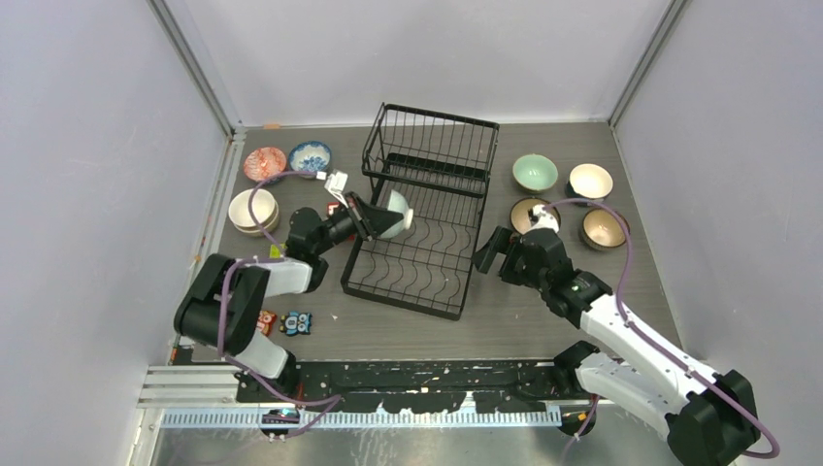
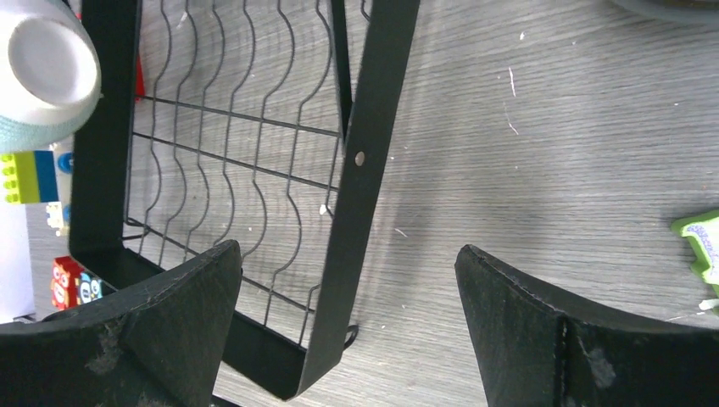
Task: Unload the bowls from the dish rack
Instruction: Place the bowl with the bowl.
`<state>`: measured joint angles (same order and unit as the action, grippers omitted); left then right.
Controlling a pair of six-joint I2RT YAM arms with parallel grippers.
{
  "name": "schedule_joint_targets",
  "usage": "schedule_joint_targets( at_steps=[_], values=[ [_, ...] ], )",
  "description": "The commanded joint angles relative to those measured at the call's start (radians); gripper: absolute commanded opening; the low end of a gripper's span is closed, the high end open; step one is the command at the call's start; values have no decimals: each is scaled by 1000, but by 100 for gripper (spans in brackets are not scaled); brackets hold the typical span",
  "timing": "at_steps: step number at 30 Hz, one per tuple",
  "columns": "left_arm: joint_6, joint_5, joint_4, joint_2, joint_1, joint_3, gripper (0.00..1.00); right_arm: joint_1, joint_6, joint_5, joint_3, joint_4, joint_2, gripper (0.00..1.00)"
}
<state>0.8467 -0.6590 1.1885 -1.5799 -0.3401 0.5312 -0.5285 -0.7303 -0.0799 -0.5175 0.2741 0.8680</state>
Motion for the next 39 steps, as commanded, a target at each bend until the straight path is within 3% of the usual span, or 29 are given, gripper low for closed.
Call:
schedule_joint_targets(
  at_steps=[1,5,10,16,21,28,39],
  values=[
    [-59,-44,-63,189,-10,-17,0,-5,49,-23,-134,84,-53,100],
    [-310,-29,-519,411,-101,31,0,-5,101,-34,-246,265,-88,100],
    [-688,97,-1122,614,-303,159,0,-5,134,-12,-397,443,-143,100],
    [-927,306,-1435,709,-512,210,0,-5,174,141,-626,600,-75,100],
    [-1152,543,-1603,683,-735,281,0,-23,225,233,-821,763,107,98],
    [-1360,848,-1661,636,-1028,300,0,-228,231,110,-929,873,249,94],
    [-1425,866,-1660,611,-1102,322,0,-472,202,22,-963,816,462,80]
  ],
)
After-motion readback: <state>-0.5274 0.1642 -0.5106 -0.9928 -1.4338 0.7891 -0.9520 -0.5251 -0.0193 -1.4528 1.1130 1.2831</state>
